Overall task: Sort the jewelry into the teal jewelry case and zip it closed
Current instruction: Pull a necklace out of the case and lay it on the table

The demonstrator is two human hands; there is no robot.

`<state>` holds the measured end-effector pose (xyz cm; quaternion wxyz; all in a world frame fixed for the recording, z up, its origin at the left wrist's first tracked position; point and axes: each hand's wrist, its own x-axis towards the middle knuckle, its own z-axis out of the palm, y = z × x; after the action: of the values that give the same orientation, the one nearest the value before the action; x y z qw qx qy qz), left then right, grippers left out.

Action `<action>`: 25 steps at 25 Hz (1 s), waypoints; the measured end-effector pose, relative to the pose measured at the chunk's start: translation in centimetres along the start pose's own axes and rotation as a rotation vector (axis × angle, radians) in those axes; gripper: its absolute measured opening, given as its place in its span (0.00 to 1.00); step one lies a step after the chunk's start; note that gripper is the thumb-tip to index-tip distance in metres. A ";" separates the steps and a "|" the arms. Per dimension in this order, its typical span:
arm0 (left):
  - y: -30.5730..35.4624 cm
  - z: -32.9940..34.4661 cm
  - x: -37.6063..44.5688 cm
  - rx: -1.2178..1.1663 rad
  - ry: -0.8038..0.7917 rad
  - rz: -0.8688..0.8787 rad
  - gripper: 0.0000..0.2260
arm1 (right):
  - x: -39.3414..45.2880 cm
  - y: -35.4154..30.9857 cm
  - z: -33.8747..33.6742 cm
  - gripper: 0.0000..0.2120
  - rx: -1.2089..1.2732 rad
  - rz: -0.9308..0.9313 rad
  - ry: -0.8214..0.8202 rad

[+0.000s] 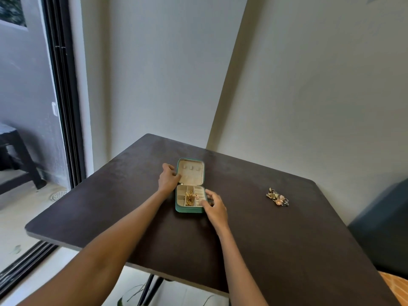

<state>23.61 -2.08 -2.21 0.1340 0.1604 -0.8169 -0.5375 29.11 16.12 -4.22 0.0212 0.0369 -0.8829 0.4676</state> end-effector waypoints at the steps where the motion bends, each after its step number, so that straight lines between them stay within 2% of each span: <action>1: 0.0 -0.3 0.1 -0.016 -0.008 -0.001 0.14 | 0.1 -0.5 0.5 0.19 0.021 0.027 0.029; 4: 0.0 -1.6 0.6 -0.030 -0.052 -0.002 0.11 | -0.3 -2.0 2.2 0.18 0.015 0.047 0.048; 10: -0.6 -5.4 -0.2 0.021 -0.078 -0.020 0.19 | -1.7 -5.1 4.6 0.19 -0.002 0.022 -0.021; 13: -0.7 -7.4 -0.7 0.127 -0.080 0.050 0.25 | -2.0 -5.9 5.2 0.17 -0.094 -0.040 -0.017; 14: -0.6 -7.9 -0.8 0.174 -0.077 0.114 0.25 | -2.0 -6.1 5.2 0.17 -0.114 -0.062 -0.009; 16: -0.4 -8.9 -1.0 0.279 -0.105 0.274 0.18 | -1.7 -6.3 4.7 0.16 -0.169 -0.119 -0.003; 18: -0.4 -9.5 -1.4 0.431 -0.205 0.389 0.11 | -1.3 -6.4 4.2 0.14 -0.313 -0.201 -0.003; 21: -0.1 -9.6 -1.9 0.595 -0.312 0.469 0.11 | -0.7 -6.7 4.4 0.16 -0.530 -0.281 0.007; 25: 0.5 -9.6 -2.6 0.605 -0.329 0.473 0.12 | 0.0 -7.1 4.8 0.15 -0.665 -0.332 0.027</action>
<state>29.64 -8.85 1.83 0.0685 -0.0876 -0.9629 -0.2461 29.66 8.16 -1.07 0.1189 0.1645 -0.9682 0.1460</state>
